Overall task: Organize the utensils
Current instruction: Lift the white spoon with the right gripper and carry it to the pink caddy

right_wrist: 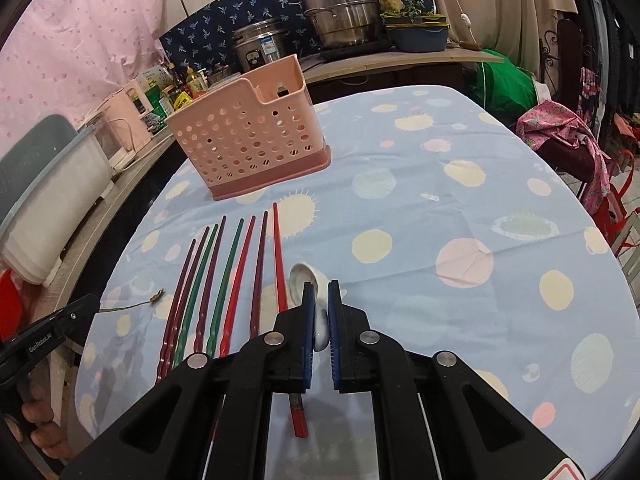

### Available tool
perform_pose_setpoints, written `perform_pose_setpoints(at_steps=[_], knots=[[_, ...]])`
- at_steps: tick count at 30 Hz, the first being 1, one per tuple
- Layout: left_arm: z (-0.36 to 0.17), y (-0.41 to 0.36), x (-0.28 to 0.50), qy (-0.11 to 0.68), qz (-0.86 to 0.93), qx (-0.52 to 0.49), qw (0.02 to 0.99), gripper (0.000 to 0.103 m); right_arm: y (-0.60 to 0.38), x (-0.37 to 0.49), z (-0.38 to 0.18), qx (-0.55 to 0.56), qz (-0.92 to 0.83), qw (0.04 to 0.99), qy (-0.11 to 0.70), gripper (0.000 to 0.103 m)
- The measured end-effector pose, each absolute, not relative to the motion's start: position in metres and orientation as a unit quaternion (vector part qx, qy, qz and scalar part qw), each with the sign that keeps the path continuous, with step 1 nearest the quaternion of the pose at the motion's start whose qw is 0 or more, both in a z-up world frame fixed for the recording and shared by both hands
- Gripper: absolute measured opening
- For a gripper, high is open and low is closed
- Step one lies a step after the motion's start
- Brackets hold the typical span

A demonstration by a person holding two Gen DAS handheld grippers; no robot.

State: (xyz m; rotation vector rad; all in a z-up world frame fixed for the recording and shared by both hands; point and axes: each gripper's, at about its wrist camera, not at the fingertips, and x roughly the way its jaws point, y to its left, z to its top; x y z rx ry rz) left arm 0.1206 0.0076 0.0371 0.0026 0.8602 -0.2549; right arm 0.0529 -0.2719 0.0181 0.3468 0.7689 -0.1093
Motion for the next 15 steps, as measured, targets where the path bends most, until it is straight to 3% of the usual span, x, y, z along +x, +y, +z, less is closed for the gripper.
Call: perform_pose_setpoints(at_steps=[4,5,15], knots=[[0.053,0.006,0.127,0.403,-0.126,0.002,0.906,0.008,-0.273,0.056,0.028,0.164,-0.052,0.916,0.362,0.006],[0.057,0.006,0.128,0.4,-0.126,0.003,0.908,0.001,-0.274,0.057,0.03,0.162,-0.052,0.918,0.359,0.006],[0.083,0.006,0.141,0.372,-0.126,0.008,0.92,0.001,-0.278,0.065,0.042,0.155,-0.052,0.924,0.345,0.006]])
